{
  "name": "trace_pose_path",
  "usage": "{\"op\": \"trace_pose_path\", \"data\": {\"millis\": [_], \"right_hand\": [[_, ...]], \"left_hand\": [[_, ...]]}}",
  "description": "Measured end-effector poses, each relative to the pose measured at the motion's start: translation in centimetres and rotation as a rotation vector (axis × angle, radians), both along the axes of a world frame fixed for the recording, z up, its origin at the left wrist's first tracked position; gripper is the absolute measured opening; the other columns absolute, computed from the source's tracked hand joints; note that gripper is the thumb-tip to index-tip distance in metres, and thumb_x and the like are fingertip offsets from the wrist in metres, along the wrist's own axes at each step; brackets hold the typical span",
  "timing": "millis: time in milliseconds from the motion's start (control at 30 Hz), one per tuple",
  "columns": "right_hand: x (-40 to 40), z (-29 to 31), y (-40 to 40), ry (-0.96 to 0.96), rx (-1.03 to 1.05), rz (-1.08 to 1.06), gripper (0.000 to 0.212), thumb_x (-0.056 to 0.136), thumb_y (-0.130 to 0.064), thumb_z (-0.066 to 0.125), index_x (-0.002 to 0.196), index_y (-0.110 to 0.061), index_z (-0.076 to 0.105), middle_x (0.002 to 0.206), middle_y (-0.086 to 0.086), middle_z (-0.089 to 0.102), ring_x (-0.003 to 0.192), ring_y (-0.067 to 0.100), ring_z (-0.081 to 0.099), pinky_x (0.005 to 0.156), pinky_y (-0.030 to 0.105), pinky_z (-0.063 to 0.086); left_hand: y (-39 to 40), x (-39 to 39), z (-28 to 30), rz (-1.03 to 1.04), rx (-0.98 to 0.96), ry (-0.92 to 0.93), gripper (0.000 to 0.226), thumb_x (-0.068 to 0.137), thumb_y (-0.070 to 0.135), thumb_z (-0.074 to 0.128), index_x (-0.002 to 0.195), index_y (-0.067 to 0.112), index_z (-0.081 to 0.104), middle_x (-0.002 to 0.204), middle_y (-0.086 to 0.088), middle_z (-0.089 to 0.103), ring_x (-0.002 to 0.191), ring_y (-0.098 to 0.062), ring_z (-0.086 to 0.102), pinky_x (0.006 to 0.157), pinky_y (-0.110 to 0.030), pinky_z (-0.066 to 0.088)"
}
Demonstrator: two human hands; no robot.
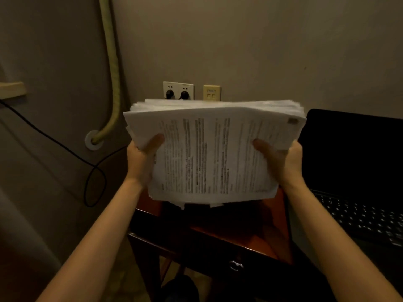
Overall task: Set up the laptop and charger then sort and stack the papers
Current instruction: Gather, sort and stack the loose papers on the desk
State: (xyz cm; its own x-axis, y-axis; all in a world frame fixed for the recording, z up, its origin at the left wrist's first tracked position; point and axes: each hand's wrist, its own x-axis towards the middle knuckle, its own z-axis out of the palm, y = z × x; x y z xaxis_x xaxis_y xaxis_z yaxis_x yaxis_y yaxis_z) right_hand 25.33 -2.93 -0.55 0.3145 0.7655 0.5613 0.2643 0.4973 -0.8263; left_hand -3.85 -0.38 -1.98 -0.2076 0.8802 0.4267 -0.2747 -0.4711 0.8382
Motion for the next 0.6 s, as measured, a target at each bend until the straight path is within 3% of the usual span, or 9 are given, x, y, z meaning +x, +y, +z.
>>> {"op": "trace_pose_path", "data": {"millis": [100, 233, 300, 400, 500, 600], "right_hand": [[0.4, 1.1, 0.7, -0.022, 0.039, -0.006, 0.038, 0.073, -0.023, 0.079, 0.105, -0.017, 0.06, 0.099, -0.012, 0.066, 0.089, 0.001, 0.066, 0.068, 0.015, 0.054], [0.2, -2.6, 0.1, -0.015, -0.074, -0.012, 0.07, 0.059, -0.044, 0.084, 0.114, -0.009, 0.058, 0.103, -0.008, 0.065, 0.091, -0.005, 0.064, 0.073, 0.018, 0.056], [0.2, -4.6, -0.7, 0.013, -0.114, 0.009, 0.075, 0.056, -0.049, 0.082, 0.117, -0.013, 0.058, 0.107, -0.007, 0.065, 0.098, 0.004, 0.064, 0.077, 0.024, 0.056], [0.8, -4.9, -1.1, 0.076, -0.111, 0.094, 0.06, 0.068, -0.025, 0.082, 0.122, -0.019, 0.055, 0.115, -0.004, 0.065, 0.103, 0.007, 0.064, 0.079, 0.022, 0.054], [0.7, -4.8, -1.3, 0.068, -0.09, 0.125, 0.047, 0.079, 0.004, 0.069, 0.111, -0.028, 0.056, 0.109, -0.01, 0.063, 0.093, -0.006, 0.063, 0.073, 0.011, 0.05], [0.2, -4.6, -1.2, 0.081, -0.058, 0.025, 0.04, 0.077, 0.001, 0.072, 0.104, -0.024, 0.058, 0.104, -0.009, 0.062, 0.084, -0.011, 0.063, 0.069, 0.006, 0.048]], "left_hand": [[0.5, -0.2, 1.2, 0.006, 0.087, 0.085, 0.023, 0.081, 0.018, 0.066, 0.103, 0.017, 0.059, 0.097, 0.007, 0.069, 0.091, -0.007, 0.067, 0.073, -0.024, 0.055], [0.8, 0.5, -1.6, 0.147, -0.077, 0.216, 0.019, 0.081, 0.013, 0.069, 0.094, 0.022, 0.058, 0.094, 0.005, 0.064, 0.079, 0.004, 0.066, 0.072, -0.028, 0.054], [0.5, 0.5, -3.4, 0.104, -0.137, 0.222, 0.028, 0.075, 0.017, 0.076, 0.095, 0.025, 0.058, 0.094, 0.006, 0.064, 0.08, 0.002, 0.066, 0.07, -0.028, 0.054], [0.6, -0.9, -3.7, -0.058, -0.093, 0.273, 0.05, 0.061, 0.034, 0.08, 0.106, 0.022, 0.061, 0.104, 0.0, 0.068, 0.095, -0.013, 0.067, 0.075, -0.031, 0.058], [0.4, -1.8, -3.5, -0.125, -0.025, 0.268, 0.069, 0.057, 0.043, 0.08, 0.115, 0.015, 0.058, 0.114, -0.008, 0.065, 0.105, -0.02, 0.065, 0.081, -0.031, 0.056], [0.0, -0.9, -3.5, -0.054, 0.003, 0.231, 0.059, 0.062, 0.043, 0.082, 0.111, 0.018, 0.061, 0.109, -0.002, 0.067, 0.102, -0.016, 0.066, 0.078, -0.026, 0.055]]}}
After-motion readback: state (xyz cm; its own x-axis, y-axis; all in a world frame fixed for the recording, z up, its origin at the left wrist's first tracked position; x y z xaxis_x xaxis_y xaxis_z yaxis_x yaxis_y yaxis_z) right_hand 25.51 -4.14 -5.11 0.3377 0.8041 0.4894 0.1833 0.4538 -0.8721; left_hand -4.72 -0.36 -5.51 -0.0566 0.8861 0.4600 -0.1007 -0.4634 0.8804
